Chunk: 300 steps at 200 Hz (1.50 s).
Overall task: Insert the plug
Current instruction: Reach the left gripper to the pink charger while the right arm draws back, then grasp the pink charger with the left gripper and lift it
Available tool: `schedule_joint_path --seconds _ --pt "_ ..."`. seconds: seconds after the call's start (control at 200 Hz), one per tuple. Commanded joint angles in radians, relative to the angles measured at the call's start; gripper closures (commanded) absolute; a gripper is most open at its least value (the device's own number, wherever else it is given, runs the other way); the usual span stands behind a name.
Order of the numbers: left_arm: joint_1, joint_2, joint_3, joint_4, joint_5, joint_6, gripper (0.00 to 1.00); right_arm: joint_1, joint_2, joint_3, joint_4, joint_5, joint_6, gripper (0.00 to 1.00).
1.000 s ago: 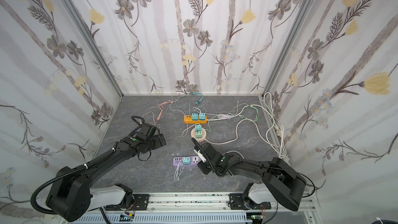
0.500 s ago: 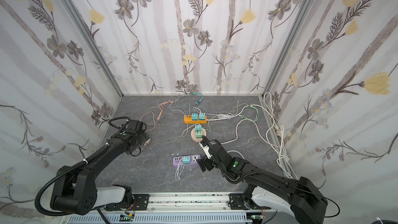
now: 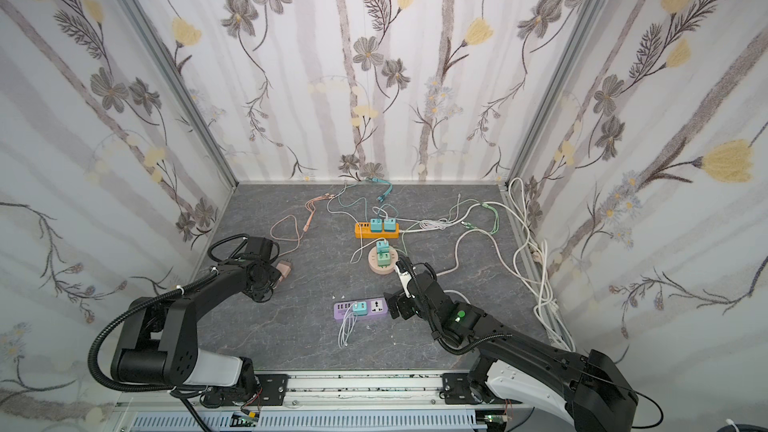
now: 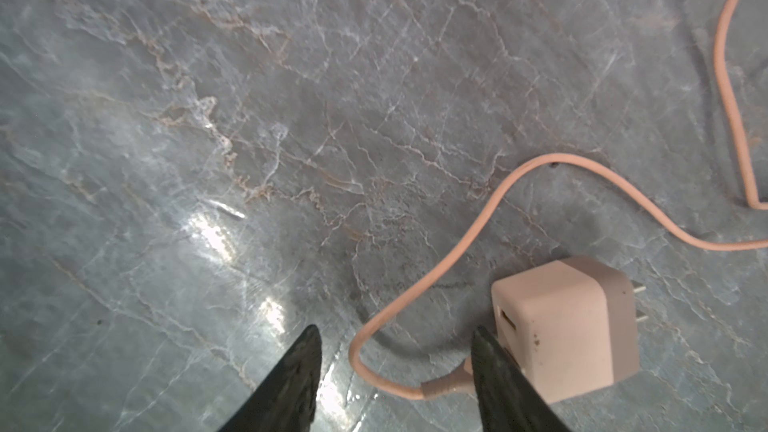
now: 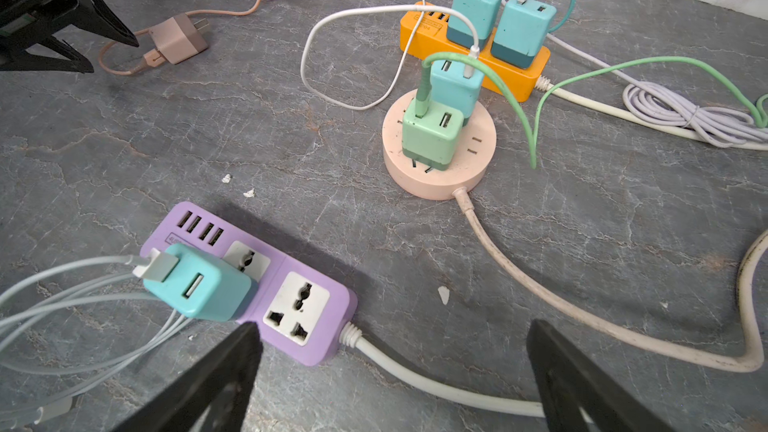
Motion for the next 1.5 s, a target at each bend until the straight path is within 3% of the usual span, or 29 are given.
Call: schedule_joint_path --seconds 0.0,0.265,0.41,0.874,1.049,1.159,1.494 --pt "0.001 0.026 0.001 0.025 0.005 -0.023 0.51 0.001 -0.001 0.015 0.032 0.029 0.008 0.01" --pt "0.001 0.049 -0.037 0.088 0.044 -0.009 0.79 0.000 0.007 0.019 0.055 0.059 0.012 0.01" --pt "0.000 0.057 -0.037 0.076 0.050 0.024 1.00 0.000 0.030 0.029 0.092 0.078 0.030 0.01" --pt "-0.002 -0.057 -0.013 0.018 0.167 0.275 1.00 -0.001 0.150 0.078 0.201 -0.020 0.022 0.01" --pt "-0.032 -0.154 -0.005 0.020 0.223 0.360 1.00 0.001 0.175 0.078 0.288 -0.142 -0.067 0.00" --pt "-0.077 -0.190 0.024 -0.006 0.249 0.437 1.00 0.001 0.203 0.076 0.357 -0.253 -0.191 0.00" --pt "-0.186 -0.245 0.186 -0.140 0.355 0.609 1.00 0.001 0.318 0.169 0.320 -0.449 -0.411 0.01"
